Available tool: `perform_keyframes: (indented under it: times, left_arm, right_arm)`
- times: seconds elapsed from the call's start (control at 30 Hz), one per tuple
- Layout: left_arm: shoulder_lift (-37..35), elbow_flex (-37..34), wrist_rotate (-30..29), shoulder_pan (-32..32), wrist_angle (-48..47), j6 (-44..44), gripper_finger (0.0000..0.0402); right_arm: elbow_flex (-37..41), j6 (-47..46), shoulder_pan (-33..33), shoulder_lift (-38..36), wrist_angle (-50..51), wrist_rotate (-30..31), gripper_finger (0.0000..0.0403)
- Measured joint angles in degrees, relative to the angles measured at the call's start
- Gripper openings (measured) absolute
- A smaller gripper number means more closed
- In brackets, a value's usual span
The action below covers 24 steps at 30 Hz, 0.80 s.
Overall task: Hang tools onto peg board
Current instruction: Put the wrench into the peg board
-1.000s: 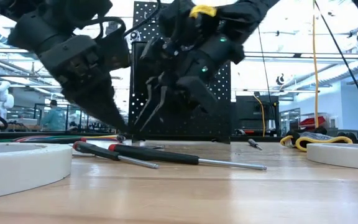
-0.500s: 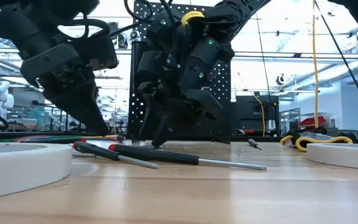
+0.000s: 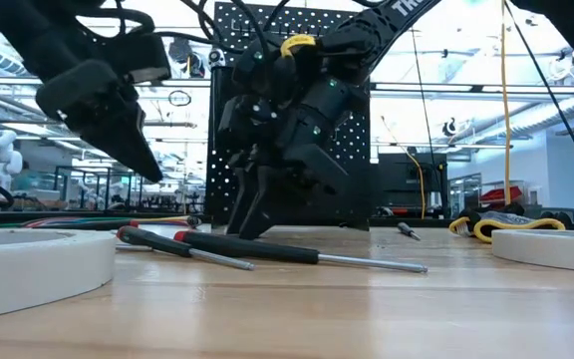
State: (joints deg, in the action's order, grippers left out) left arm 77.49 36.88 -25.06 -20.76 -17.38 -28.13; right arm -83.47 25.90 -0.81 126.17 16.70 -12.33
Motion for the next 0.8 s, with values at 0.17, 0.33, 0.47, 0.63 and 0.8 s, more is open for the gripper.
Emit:
perform_keyframes:
  times: [0.17,0.33,0.47,0.63,0.8]
  left_arm:
    - [-1.65,0.0,-0.5,0.01,-2.7,0.01,0.0002]
    - [-1.94,0.0,-0.29,-0.01,-0.95,1.61,0.0002]
    - [-1.79,-1.11,4.68,1.47,3.46,6.98,0.0001]
    - [-0.01,-5.49,12.21,6.07,15.29,9.43,0.0]
    - [3.99,-8.36,17.03,9.08,25.26,10.61,0.0]
  right_arm:
    - [-0.22,-13.74,0.12,-0.4,5.76,0.6,0.0076]
    - [-0.23,-25.21,0.81,-0.66,10.43,0.2,0.0016]
    - [-0.1,-30.1,2.24,-0.74,10.41,0.75,0.0017]
    - [-0.09,-34.22,3.83,-0.74,10.04,3.19,0.0025]
    - [0.09,-36.92,4.18,-0.74,8.1,3.62,0.0026]
